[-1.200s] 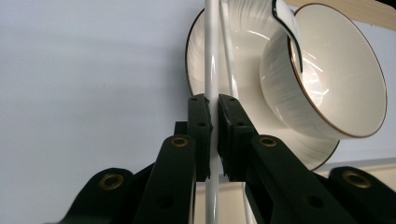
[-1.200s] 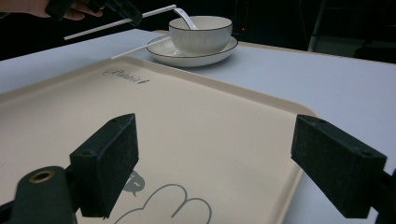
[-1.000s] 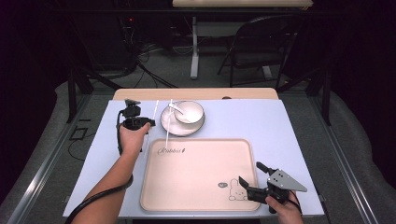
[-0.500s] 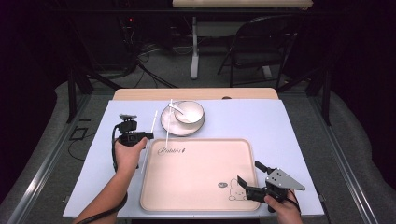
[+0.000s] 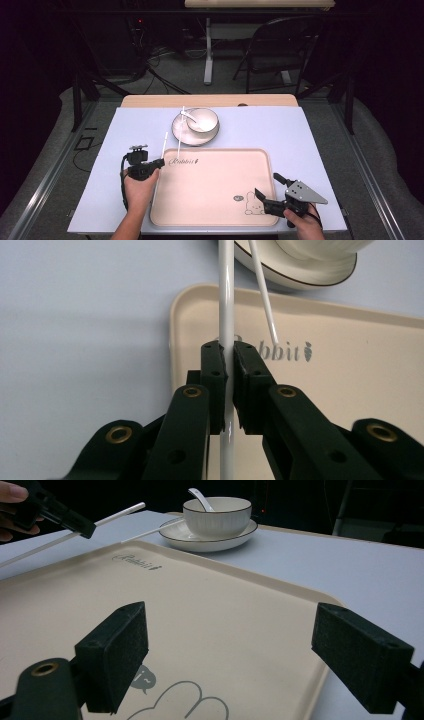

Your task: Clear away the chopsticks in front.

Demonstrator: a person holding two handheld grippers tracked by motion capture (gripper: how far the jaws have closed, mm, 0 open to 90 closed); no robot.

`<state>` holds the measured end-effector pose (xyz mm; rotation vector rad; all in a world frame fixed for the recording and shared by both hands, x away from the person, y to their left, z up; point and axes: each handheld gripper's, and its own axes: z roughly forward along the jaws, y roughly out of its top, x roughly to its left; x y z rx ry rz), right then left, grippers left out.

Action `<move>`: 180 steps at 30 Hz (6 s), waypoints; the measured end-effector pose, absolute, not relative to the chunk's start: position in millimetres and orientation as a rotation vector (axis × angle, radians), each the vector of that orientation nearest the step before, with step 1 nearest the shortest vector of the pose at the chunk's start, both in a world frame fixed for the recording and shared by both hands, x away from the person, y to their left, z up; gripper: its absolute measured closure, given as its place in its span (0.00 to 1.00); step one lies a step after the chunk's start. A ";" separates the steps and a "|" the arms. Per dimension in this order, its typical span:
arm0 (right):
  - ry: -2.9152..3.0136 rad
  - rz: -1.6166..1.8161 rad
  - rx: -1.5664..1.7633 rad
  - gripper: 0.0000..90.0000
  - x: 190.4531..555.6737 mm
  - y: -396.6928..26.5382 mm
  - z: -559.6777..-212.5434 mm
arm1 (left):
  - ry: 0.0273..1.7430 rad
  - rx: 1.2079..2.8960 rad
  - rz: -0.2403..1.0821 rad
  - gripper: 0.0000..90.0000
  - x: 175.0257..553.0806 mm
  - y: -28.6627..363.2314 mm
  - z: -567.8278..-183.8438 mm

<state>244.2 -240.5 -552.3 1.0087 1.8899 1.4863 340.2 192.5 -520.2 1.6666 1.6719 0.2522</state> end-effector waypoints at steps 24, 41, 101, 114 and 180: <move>1.892 1.493 1.015 0.16 244.2 -241.2 -552.3 | 1.711 1.743 0.380 0.93 313.7 167.5 -541.1; 1.891 1.502 1.026 0.16 244.9 -241.9 -552.5 | 1.759 1.758 0.440 0.93 311.3 166.0 -548.0; 1.895 1.493 1.034 0.16 245.1 -241.2 -552.9 | 1.648 1.793 0.340 0.57 387.3 196.1 -481.8; 1.897 1.493 1.036 0.16 245.3 -240.9 -553.0 | 1.655 1.785 0.271 0.53 414.6 206.9 -470.3; 1.901 1.510 1.036 0.16 246.1 -242.0 -552.3 | 1.711 1.913 0.225 0.73 503.2 140.0 -490.9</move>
